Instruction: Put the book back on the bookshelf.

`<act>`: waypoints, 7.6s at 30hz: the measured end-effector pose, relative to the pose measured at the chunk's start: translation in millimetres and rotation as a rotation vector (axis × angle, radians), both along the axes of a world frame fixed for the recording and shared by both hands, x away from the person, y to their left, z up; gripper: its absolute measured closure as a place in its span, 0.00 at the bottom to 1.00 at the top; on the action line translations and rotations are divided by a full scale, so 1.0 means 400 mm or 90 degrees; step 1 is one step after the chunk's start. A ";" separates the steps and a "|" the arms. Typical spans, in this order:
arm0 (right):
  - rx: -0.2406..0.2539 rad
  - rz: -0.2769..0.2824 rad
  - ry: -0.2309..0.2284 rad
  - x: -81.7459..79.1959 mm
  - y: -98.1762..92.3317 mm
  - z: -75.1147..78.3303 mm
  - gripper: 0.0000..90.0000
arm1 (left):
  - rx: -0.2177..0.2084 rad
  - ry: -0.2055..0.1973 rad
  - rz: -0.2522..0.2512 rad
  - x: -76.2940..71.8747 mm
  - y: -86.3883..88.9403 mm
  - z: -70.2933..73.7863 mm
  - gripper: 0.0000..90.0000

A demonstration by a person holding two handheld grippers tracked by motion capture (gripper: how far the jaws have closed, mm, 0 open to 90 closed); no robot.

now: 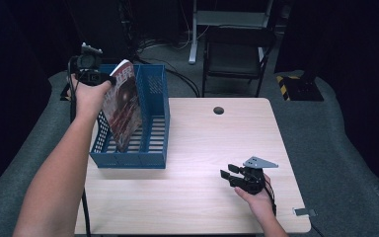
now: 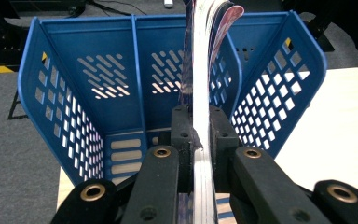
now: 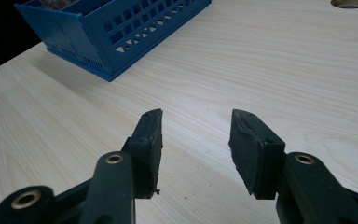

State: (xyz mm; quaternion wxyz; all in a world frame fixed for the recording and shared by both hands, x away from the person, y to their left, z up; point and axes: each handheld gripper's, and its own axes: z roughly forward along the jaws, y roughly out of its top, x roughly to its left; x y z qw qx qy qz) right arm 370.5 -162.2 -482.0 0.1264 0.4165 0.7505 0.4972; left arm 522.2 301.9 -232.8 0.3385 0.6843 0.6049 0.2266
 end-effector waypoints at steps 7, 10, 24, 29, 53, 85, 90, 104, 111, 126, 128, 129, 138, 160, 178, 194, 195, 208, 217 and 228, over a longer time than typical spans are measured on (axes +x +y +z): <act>-0.002 0.001 -0.003 0.001 0.001 -0.001 0.60 | -0.005 0.002 0.006 0.007 0.004 -0.034 0.93; -0.002 0.002 -0.002 0.001 0.001 -0.001 0.60 | -0.006 0.008 0.006 0.010 0.006 -0.046 0.93; 0.001 0.004 -0.002 0.000 0.000 0.000 0.60 | 0.000 0.014 0.003 0.016 -0.003 -0.091 0.93; 0.001 0.004 -0.001 0.000 0.000 0.000 0.60 | 0.003 0.016 0.002 0.017 -0.007 -0.104 0.93; -0.001 0.004 0.000 0.000 0.004 -0.002 0.60 | 0.018 0.038 -0.004 0.006 0.001 -0.124 0.92; -0.005 0.008 0.005 0.001 0.007 -0.004 0.60 | 0.008 0.056 -0.055 -0.049 0.014 -0.123 0.88; -0.004 0.008 0.004 0.001 0.007 -0.005 0.60 | 0.013 0.066 -0.070 -0.061 0.016 -0.116 0.87; -0.006 0.008 0.003 0.000 0.008 -0.006 0.60 | 0.011 0.063 -0.084 -0.101 0.030 -0.109 0.87; -0.003 0.006 0.005 -0.001 0.008 -0.005 0.60 | 0.010 0.066 -0.083 -0.112 0.034 -0.111 0.88; -0.005 0.007 0.005 0.000 0.009 -0.006 0.60 | 0.002 0.074 -0.092 -0.125 0.041 -0.112 0.88; -0.004 0.004 0.009 -0.001 0.008 -0.006 0.60 | 0.004 0.069 -0.090 -0.124 0.040 -0.113 0.88; -0.005 0.005 0.010 -0.001 0.008 -0.005 0.60 | 0.006 0.067 -0.090 -0.124 0.040 -0.114 0.88; -0.004 0.005 0.008 -0.001 0.008 -0.006 0.60 | 0.007 0.076 -0.095 -0.124 0.039 -0.111 0.88; -0.007 0.005 0.007 -0.001 0.007 -0.007 0.60 | 0.026 0.102 -0.100 -0.112 0.030 -0.101 0.92; -0.006 -0.005 0.005 -0.003 0.007 -0.006 0.60 | 0.012 0.094 -0.079 -0.107 0.058 -0.103 0.93; -0.007 -0.006 0.000 -0.001 0.005 -0.008 0.60 | 0.002 0.090 -0.066 -0.090 0.068 -0.093 0.94; -0.007 -0.006 0.000 -0.001 0.005 -0.008 0.60 | 0.003 0.089 -0.066 -0.089 0.068 -0.092 0.94; -0.006 -0.007 0.002 -0.001 0.004 -0.007 0.60 | -0.006 0.063 -0.033 -0.074 0.066 -0.087 0.94; -0.005 -0.006 -0.001 -0.002 0.001 -0.004 0.60 | -0.009 0.053 -0.004 -0.050 0.054 -0.086 0.94; -0.003 -0.007 0.001 -0.002 0.001 -0.004 0.60 | -0.009 0.023 0.046 -0.033 0.041 -0.088 0.94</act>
